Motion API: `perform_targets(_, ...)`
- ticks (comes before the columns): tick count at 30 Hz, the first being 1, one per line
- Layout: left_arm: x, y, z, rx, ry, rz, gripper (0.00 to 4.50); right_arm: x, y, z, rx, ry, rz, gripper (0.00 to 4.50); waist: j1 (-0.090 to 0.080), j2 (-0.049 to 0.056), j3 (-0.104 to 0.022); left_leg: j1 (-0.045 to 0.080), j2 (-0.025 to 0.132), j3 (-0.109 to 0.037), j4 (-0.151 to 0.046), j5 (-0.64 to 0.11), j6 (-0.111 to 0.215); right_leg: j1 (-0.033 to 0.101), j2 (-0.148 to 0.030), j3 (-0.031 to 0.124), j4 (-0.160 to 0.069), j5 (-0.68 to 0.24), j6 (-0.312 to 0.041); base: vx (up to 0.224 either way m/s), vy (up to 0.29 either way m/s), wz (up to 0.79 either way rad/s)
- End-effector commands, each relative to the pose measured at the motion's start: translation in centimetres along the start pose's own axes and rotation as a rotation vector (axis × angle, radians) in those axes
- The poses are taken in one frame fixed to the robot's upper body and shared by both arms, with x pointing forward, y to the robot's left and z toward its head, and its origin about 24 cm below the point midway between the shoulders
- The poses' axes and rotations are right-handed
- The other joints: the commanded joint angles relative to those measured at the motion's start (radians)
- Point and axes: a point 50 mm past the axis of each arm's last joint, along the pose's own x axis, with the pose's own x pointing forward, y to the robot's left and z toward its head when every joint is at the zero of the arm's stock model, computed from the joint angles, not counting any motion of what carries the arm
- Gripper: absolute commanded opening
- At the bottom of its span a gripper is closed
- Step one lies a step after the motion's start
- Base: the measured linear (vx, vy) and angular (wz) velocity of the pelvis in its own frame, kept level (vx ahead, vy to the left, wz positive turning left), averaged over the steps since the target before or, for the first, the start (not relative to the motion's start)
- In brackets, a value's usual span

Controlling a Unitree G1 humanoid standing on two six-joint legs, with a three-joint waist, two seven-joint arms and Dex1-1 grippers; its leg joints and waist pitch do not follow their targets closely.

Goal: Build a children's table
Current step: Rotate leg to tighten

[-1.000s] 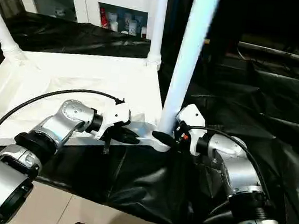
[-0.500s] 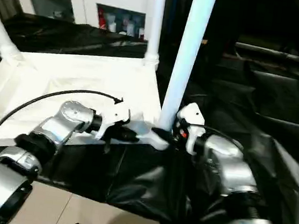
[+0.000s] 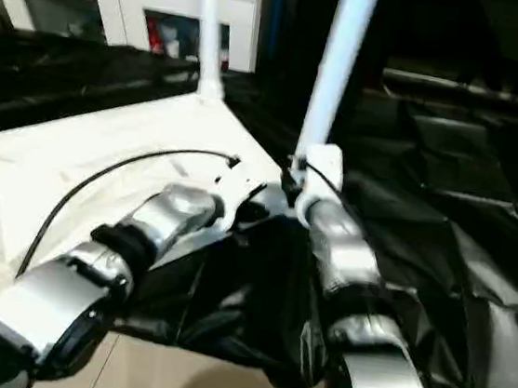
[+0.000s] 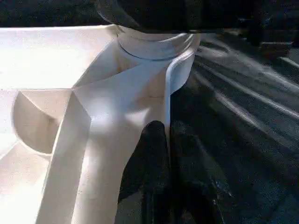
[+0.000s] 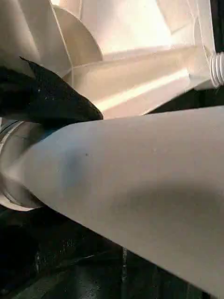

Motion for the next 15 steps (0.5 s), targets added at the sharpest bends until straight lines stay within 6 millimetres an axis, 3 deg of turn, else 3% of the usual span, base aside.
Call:
perform_targets(1,-0.7,1.6,1.6,0.03,-0.046,0.103,0.0,-0.3,0.3,-3.3,0.01,0.127,0.002,2.02,0.003,-0.01,-0.075,0.015,0.011,-0.008,-0.07,-0.233,0.04,0.046,-0.049,0.03,-0.08,-0.246,-0.193,0.0,0.0,0.0)
perform_targets(2,-0.7,1.7,1.4,0.043,-0.044,0.098,0.0,-0.3,0.3,-2.9,0.028,0.094,0.02,2.02,0.003,-0.014,-0.076,0.014,0.012,-0.007,-0.07,-0.222,0.047,0.048,-0.048,0.03,-0.076,-0.223,-0.2,0.0,0.0,0.0)
perform_targets(3,-0.8,1.7,1.3,0.044,-0.044,0.093,0.0,-0.3,0.2,-2.8,0.044,0.079,0.029,2.57,0.004,-0.013,-0.077,0.014,0.012,-0.007,-0.069,-0.216,0.05,0.049,-0.049,0.03,-0.074,-0.213,-0.204,0.0,0.0,0.0)
perform_targets(5,-0.8,1.8,1.2,0.049,-0.042,0.084,0.0,-0.3,0.0,-2.5,0.064,0.05,0.044,2.71,0.005,-0.016,-0.078,0.013,0.012,-0.006,-0.067,-0.197,0.066,0.051,-0.049,0.03,-0.071,-0.179,-0.217,0.0,0.0,0.0)
perform_targets(7,-0.9,1.8,1.0,0.063,-0.038,0.072,0.0,-0.4,-0.3,-2.1,0.055,0.023,0.055,2.9,0.004,-0.011,-0.079,0.008,0.011,-0.008,-0.067,-0.186,0.072,0.056,-0.051,0.029,-0.067,-0.166,-0.218,0.0,0.0,0.0)
perform_targets(8,-0.9,1.9,0.9,0.068,-0.037,0.064,0.0,-0.4,-0.6,-2.0,0.043,0.012,0.059,3.14,0.003,-0.015,-0.079,0.009,0.012,-0.006,-0.066,-0.18,0.075,0.055,-0.049,0.029,-0.067,-0.157,-0.22,0.0,0.0,0.0)
perform_targets(11,-1.2,2.0,0.7,0.099,-0.045,0.034,0.0,-0.7,-1.5,-1.6,0.001,-0.016,0.08,3.32,0.004,-0.014,-0.077,0.011,0.011,-0.004,-0.065,-0.186,0.082,0.054,-0.049,0.029,-0.07,-0.163,-0.229,0.0,0.0,0.0)
perform_targets(15,-1.8,2.2,0.1,0.12,-0.05,-0.072,0.0,-2.5,-2.5,-1.6,-0.14,-0.034,0.324,3.46,0.011,-0.014,-0.078,0.01,0.013,-0.004,-0.062,-0.173,0.108,0.06,-0.046,0.029,-0.065,-0.113,-0.233,0.0,0.0,0.0)
